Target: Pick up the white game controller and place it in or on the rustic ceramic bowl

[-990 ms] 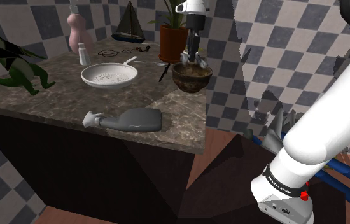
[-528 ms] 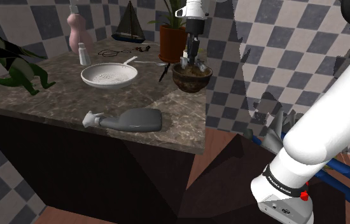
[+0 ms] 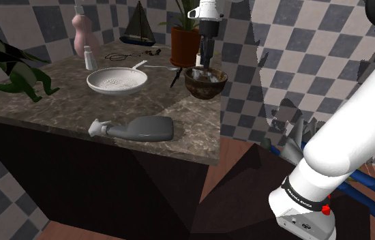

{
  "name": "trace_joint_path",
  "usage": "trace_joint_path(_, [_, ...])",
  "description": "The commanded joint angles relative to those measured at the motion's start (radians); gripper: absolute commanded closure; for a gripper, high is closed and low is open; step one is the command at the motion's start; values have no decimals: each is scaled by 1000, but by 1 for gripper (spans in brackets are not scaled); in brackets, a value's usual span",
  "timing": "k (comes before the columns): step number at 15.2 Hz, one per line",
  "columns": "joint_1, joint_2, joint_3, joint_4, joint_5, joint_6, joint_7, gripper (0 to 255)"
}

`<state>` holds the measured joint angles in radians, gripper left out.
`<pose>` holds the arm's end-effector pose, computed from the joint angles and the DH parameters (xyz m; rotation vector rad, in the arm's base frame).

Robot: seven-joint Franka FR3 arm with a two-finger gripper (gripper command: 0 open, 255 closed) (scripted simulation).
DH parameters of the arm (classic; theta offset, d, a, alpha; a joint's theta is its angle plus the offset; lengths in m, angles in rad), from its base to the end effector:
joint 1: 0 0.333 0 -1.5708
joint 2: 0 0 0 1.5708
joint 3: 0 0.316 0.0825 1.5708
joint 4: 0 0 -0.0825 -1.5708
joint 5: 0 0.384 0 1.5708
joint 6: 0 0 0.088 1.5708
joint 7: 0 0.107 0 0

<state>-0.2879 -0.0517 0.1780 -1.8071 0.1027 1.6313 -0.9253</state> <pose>0.5312 -0.0463 0.5464 -2.7599 -1.1701 0.0938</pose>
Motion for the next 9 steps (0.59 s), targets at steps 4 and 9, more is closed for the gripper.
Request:
trace_joint_path(4, [-3, 26, -3, 130, -5, -104, 5, 0])
trace_joint_path(9, [-4, 35, -4, 167, -7, -133, 7, 0])
